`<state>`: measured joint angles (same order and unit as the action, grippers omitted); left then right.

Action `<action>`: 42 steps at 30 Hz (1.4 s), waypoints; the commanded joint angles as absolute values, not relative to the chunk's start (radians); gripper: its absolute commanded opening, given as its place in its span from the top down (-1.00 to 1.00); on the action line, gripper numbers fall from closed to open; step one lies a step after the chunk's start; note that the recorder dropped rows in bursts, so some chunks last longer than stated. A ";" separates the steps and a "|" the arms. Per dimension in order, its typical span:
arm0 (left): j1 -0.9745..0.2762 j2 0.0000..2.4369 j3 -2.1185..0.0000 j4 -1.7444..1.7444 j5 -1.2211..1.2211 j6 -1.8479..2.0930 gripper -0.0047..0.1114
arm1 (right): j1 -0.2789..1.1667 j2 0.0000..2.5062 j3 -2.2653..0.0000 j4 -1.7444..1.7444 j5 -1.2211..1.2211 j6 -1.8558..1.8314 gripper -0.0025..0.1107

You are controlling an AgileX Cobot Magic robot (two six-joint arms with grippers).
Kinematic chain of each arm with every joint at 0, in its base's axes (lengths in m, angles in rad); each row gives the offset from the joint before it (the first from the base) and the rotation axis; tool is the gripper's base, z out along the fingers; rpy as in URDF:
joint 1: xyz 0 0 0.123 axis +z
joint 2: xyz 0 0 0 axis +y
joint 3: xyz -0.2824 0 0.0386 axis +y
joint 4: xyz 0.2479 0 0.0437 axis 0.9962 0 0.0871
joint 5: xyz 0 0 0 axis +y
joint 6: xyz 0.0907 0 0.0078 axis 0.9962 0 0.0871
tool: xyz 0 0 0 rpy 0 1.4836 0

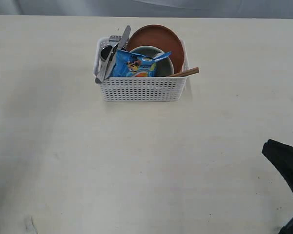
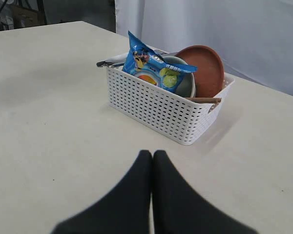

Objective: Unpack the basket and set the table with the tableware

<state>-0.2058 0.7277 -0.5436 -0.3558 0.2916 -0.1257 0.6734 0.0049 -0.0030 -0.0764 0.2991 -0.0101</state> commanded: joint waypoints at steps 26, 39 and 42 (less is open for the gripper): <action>-0.292 1.862 -1.201 -1.059 0.663 0.831 0.17 | 0.678 0.000 0.000 -0.080 0.298 -0.012 0.95; -0.294 1.874 -1.207 -0.891 0.658 0.705 0.17 | 0.678 0.000 0.000 -0.080 0.298 -0.012 0.95; -0.300 1.875 -1.207 -0.897 0.671 0.705 0.17 | 0.678 0.000 0.000 -0.080 0.298 -0.012 0.95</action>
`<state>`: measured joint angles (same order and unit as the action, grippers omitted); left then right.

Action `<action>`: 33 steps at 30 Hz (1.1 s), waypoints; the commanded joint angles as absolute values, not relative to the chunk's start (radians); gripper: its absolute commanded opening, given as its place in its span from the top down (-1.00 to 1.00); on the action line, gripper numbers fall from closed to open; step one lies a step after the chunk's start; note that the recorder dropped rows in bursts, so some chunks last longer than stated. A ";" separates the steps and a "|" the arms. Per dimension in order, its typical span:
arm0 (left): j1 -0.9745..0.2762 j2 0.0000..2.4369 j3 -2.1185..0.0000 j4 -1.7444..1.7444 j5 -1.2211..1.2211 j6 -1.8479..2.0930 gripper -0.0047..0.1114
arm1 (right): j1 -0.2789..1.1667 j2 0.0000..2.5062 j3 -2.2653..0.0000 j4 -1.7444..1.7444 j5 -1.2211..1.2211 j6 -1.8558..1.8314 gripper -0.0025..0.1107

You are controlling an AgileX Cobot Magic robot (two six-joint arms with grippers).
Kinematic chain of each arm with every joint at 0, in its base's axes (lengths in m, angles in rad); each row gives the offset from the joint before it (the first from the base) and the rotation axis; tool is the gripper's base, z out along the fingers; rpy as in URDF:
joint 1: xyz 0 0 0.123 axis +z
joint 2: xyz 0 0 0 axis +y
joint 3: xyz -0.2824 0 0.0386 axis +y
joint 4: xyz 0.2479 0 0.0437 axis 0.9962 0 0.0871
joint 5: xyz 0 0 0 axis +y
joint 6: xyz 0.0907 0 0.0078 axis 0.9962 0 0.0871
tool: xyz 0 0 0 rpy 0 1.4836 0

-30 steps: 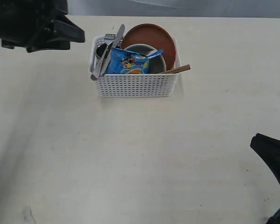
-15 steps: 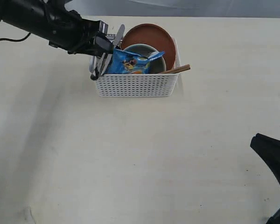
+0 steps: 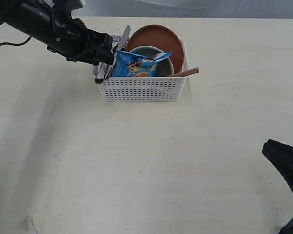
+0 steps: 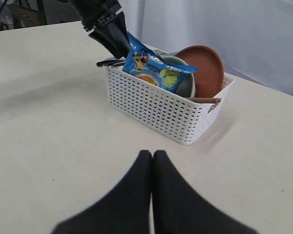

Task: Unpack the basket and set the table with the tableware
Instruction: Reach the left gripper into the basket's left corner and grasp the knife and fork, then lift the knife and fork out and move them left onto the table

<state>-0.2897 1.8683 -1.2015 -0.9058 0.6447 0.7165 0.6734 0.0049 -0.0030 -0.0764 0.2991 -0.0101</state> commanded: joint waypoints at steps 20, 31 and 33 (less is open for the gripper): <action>-0.338 1.918 -1.207 -0.897 0.611 0.682 0.72 | 0.678 0.000 0.000 -0.080 0.298 -0.012 0.95; -0.338 1.897 -1.207 -0.897 0.651 0.683 0.92 | 0.678 0.000 0.000 -0.080 0.298 -0.012 0.95; -0.338 1.876 -1.207 -0.895 0.649 0.683 0.92 | 0.678 0.000 0.000 -0.080 0.298 -0.012 0.95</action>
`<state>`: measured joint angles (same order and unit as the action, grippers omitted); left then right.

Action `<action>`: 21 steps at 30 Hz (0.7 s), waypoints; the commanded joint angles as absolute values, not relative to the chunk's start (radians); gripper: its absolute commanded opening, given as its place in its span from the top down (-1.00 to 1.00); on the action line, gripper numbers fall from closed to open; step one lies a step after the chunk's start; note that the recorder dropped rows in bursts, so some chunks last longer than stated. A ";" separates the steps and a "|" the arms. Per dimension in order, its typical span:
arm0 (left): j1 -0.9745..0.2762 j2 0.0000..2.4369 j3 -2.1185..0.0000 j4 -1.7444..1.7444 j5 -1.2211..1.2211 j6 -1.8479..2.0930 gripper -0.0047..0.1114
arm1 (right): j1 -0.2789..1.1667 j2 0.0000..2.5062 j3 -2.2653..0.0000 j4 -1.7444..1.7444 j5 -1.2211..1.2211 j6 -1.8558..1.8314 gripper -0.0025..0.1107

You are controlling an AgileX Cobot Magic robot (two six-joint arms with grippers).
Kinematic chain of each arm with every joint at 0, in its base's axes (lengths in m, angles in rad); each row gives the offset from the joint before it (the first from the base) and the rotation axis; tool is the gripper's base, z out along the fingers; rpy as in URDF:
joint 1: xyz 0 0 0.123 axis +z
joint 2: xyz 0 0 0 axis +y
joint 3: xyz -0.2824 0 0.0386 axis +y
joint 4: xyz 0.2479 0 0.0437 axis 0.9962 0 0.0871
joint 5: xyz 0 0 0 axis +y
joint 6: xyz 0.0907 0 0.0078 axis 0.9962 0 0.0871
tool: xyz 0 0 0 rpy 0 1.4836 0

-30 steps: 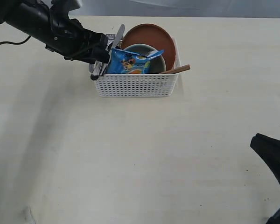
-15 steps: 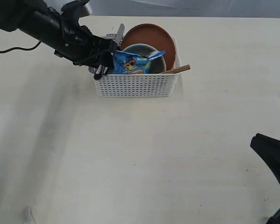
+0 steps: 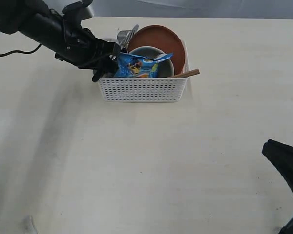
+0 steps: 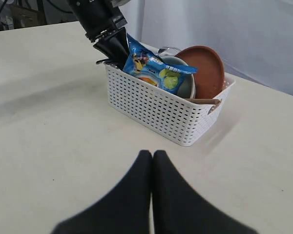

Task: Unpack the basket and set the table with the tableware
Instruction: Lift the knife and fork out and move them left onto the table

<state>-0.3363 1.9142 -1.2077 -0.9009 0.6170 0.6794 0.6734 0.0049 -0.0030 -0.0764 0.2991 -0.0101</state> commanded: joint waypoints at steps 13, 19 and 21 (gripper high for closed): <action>-0.338 1.777 -1.206 -0.876 0.652 0.654 0.92 | 0.678 0.000 0.000 -0.080 0.298 -0.012 0.95; -0.336 1.667 -1.087 -0.838 0.539 0.559 0.92 | 0.678 0.000 0.000 -0.080 0.298 -0.012 0.95; -0.332 1.604 -1.022 -0.838 0.492 0.551 0.92 | 0.678 0.000 0.000 -0.080 0.298 -0.012 0.95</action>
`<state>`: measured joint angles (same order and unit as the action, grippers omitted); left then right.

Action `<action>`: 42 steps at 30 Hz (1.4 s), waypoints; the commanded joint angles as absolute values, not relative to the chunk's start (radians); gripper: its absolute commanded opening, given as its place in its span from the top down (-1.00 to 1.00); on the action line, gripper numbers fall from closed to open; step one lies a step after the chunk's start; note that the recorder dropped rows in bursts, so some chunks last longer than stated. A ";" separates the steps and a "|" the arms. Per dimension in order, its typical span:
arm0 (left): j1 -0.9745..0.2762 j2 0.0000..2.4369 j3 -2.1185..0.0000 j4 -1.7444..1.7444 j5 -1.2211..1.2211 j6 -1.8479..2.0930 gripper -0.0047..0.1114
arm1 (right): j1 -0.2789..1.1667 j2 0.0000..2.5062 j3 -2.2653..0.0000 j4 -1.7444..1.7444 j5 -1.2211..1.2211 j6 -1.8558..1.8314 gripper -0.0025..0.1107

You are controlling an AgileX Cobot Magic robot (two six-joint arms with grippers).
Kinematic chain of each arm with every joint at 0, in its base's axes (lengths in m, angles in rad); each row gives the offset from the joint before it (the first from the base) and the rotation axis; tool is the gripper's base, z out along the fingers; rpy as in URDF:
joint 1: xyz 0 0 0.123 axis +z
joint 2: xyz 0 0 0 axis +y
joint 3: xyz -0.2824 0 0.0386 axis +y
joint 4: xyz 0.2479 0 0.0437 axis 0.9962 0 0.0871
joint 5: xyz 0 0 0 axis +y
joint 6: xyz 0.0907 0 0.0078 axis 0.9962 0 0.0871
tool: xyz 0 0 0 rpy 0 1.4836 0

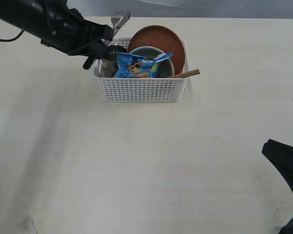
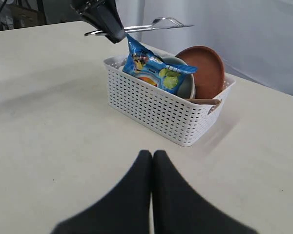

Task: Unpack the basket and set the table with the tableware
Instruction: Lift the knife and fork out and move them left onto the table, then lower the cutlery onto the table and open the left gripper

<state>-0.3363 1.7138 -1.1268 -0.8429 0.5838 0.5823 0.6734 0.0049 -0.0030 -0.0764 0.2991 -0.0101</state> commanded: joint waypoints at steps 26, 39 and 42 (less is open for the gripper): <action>-0.257 1.391 -0.351 -0.902 0.392 0.503 0.76 | 0.678 0.000 0.000 -0.080 0.298 -0.012 0.95; -0.257 1.560 -0.381 -0.902 0.268 0.505 0.16 | 0.678 0.000 0.000 -0.080 0.298 -0.012 0.95; -0.257 1.549 -0.406 -0.902 0.284 0.505 0.18 | 0.678 0.000 0.000 -0.080 0.298 -0.012 0.95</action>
<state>-0.2519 1.5303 -0.4018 -0.9080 0.2849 0.5031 0.6734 0.0049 -0.0030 -0.0764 0.2991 -0.0101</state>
